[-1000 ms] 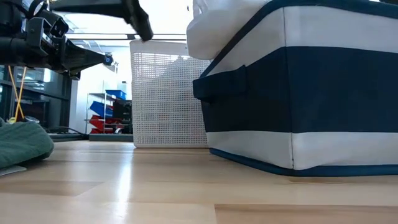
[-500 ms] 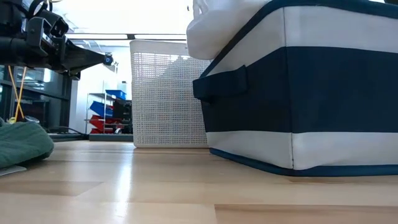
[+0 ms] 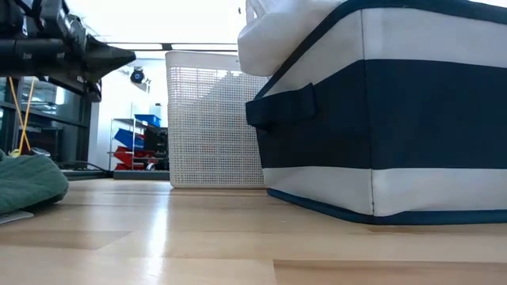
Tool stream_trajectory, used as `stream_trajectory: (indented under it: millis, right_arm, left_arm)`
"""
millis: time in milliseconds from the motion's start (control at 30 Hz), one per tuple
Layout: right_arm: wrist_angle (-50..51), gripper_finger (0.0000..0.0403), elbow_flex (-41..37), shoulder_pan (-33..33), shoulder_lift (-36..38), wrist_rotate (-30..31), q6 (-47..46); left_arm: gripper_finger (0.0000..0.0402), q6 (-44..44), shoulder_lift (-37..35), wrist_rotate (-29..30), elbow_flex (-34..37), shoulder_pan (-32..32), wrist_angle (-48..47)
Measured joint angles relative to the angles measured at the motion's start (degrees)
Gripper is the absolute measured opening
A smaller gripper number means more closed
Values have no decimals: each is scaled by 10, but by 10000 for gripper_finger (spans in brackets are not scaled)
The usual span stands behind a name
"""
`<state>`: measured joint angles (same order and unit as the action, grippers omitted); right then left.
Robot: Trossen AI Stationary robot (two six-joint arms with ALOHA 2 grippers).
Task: Sort clothes
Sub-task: Put the green polo shirt into the the white laundry bin
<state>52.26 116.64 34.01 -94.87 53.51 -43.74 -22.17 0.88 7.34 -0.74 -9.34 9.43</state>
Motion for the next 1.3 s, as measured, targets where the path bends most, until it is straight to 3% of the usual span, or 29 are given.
stream_trajectory:
  millis: [100, 167, 300, 433, 600, 733, 967, 1100, 1200, 1300]
  right_arm:
    - [58, 212, -31, 33, 20, 71, -72]
    - [105, 208, -60, 45, 24, 79, -136]
    - [201, 191, -123, 38, 35, 66, -283]
    - [247, 180, -176, 16, 46, 44, -375]
    - [237, 179, -203, -6, 52, 12, -371]
    - [235, 179, -209, -9, 51, -5, -367]
    - [234, 179, -209, -9, 51, -68, -320]
    - [233, 179, -209, -9, 51, -71, -304]
    - [233, 179, -209, -9, 51, -71, -288]
    - [233, 179, -209, -9, 51, -71, -266]
  left_arm:
    - [0, -91, 5, 51, 0, 0, 13]
    - [0, -134, 17, 45, 0, 0, 21]
    - [0, -151, 82, -101, -43, 11, 23]
    - [0, -88, 198, -141, -172, 54, -114]
    - [6, 27, 358, -154, -362, 135, -345]
    - [38, 32, 472, -157, -432, 225, -449]
    - [164, -33, 624, -198, -437, 390, -447]
    - [226, -116, 667, -216, -464, 418, -456]
    - [245, -201, 670, -207, -501, 434, -456]
    - [246, -235, 677, -144, -525, 484, -496]
